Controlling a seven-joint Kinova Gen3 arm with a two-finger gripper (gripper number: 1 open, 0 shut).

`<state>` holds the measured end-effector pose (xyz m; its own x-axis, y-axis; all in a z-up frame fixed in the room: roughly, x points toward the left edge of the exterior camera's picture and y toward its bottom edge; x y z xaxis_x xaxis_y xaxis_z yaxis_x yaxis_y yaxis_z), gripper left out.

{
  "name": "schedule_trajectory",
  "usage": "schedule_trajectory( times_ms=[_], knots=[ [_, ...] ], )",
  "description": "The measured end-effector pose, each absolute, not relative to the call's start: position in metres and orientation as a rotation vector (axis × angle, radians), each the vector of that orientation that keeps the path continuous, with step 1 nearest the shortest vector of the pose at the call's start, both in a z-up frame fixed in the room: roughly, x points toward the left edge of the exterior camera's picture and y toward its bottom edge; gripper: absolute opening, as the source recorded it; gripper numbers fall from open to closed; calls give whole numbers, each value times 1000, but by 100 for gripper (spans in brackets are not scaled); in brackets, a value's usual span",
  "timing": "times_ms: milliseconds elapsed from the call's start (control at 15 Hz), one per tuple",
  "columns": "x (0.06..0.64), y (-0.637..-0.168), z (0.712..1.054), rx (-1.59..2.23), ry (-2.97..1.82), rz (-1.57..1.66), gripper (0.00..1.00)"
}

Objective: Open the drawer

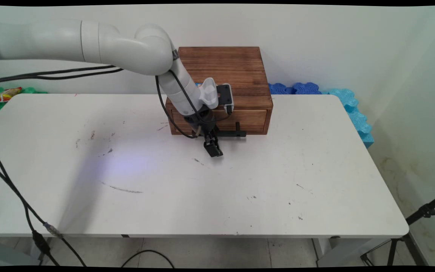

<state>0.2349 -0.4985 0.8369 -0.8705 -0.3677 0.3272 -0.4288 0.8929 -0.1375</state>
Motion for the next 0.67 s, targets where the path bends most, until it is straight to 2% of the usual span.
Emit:
schedule_trajectory(
  times_ms=[667],
  knots=[
    [228,-492,830,575,-2758,272,100]
  ],
)
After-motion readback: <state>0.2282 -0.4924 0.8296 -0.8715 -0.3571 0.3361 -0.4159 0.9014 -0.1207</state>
